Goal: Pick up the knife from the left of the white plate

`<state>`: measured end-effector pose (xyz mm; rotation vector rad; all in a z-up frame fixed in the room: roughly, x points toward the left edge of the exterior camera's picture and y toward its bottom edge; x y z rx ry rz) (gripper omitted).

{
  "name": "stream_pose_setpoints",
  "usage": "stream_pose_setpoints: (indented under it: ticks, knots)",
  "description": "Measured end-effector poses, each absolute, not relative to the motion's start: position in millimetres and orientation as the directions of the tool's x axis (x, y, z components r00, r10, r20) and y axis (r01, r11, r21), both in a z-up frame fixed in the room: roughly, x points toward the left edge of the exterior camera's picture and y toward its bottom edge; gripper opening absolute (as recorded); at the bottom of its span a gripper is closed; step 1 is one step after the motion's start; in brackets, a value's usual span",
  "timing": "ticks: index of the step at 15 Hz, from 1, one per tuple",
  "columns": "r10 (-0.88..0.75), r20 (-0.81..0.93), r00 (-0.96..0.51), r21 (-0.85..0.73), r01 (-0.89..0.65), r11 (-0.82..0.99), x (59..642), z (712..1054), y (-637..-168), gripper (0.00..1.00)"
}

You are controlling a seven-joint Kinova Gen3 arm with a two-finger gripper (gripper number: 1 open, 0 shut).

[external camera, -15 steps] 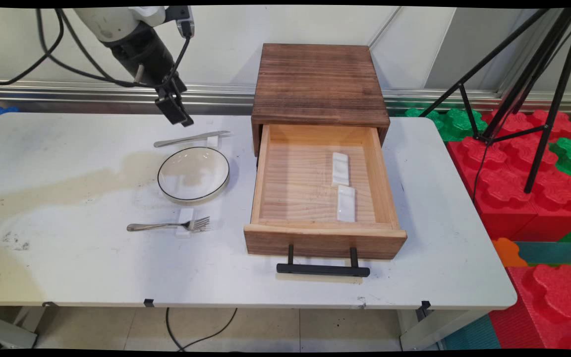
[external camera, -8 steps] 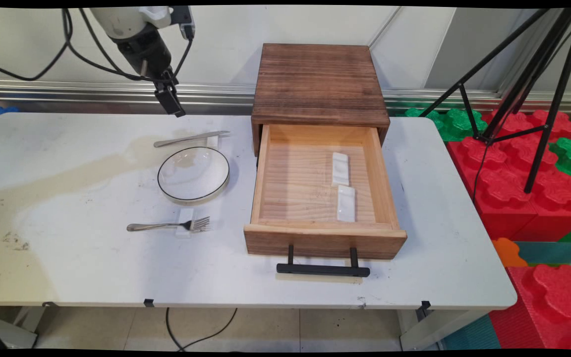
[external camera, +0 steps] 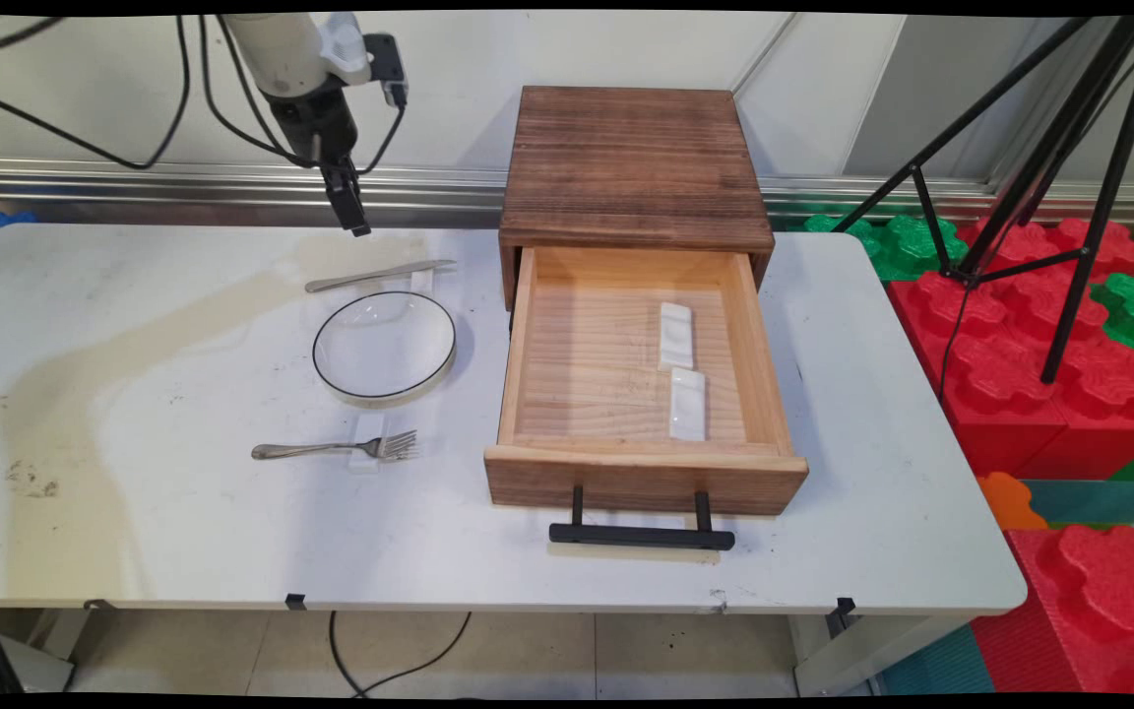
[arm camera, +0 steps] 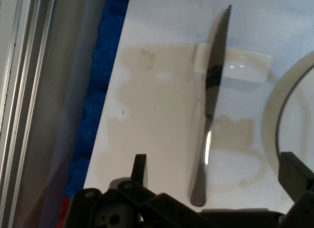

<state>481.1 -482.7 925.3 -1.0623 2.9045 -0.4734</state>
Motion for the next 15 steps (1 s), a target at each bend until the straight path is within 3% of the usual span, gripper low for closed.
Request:
stream_pose_setpoints:
  ticks: [15]
  knots:
    - [-0.612, 0.013, -0.79, -0.172, -0.605, 0.777, 503, 854, -547, 1.0]
